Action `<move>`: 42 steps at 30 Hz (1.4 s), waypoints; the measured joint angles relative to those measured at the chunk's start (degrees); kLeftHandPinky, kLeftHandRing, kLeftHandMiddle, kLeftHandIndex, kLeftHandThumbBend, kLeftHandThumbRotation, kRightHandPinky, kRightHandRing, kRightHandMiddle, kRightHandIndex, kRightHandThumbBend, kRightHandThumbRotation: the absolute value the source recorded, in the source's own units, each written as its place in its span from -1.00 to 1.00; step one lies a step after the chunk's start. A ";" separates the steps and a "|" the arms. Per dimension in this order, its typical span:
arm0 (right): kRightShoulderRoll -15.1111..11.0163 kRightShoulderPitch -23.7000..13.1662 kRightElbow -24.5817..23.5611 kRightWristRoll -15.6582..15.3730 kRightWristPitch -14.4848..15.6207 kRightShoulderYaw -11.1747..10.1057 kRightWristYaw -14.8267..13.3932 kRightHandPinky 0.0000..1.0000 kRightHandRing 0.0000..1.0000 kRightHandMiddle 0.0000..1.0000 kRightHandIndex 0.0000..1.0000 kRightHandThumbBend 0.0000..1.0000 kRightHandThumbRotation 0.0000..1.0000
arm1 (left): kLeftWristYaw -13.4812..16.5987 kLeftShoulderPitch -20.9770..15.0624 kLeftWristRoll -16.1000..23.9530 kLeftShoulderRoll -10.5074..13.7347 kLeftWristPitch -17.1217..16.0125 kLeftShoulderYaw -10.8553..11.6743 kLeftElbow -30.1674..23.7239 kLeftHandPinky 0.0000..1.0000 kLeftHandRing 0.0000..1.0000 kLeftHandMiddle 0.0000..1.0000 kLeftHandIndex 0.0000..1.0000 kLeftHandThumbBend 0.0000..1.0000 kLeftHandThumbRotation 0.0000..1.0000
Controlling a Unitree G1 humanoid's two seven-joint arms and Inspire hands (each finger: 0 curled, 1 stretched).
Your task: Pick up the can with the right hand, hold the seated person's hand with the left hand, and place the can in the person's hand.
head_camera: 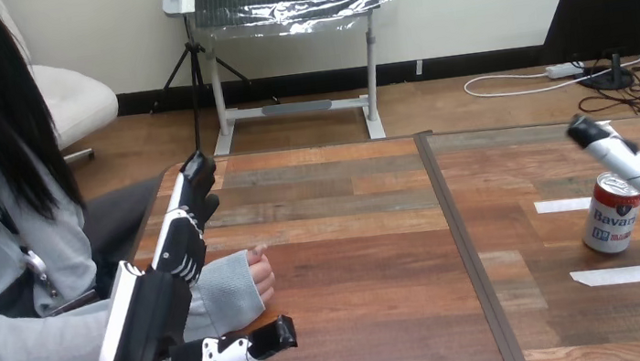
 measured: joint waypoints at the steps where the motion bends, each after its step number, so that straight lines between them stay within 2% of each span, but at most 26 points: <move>1: -0.03 -0.04 0.05 0.21 0.30 -0.09 0.01 0.99 0.98 1.00 0.99 1.00 -0.23 | -0.04 0.00 -0.02 0.01 0.00 0.01 0.00 0.96 1.00 1.00 1.00 1.00 -0.08; 22: -2.46 -2.49 5.00 2.54 7.35 -1.58 0.55 1.00 1.00 1.00 1.00 1.00 -0.29 | -0.60 0.00 -0.09 0.09 -0.06 0.32 0.00 0.94 1.00 1.00 1.00 1.00 -0.03; 38: -3.70 -3.12 10.03 1.71 11.78 -1.47 -0.22 1.00 1.00 1.00 1.00 1.00 -0.22 | -1.27 -0.01 -0.98 0.19 -0.09 0.36 0.00 0.92 1.00 1.00 1.00 1.00 -0.07; 42: -4.07 -3.18 11.18 0.59 13.04 -1.17 -1.08 1.00 1.00 1.00 1.00 1.00 -0.21 | -1.51 -0.01 -1.11 0.31 -0.42 0.43 0.00 0.92 1.00 1.00 1.00 1.00 -0.06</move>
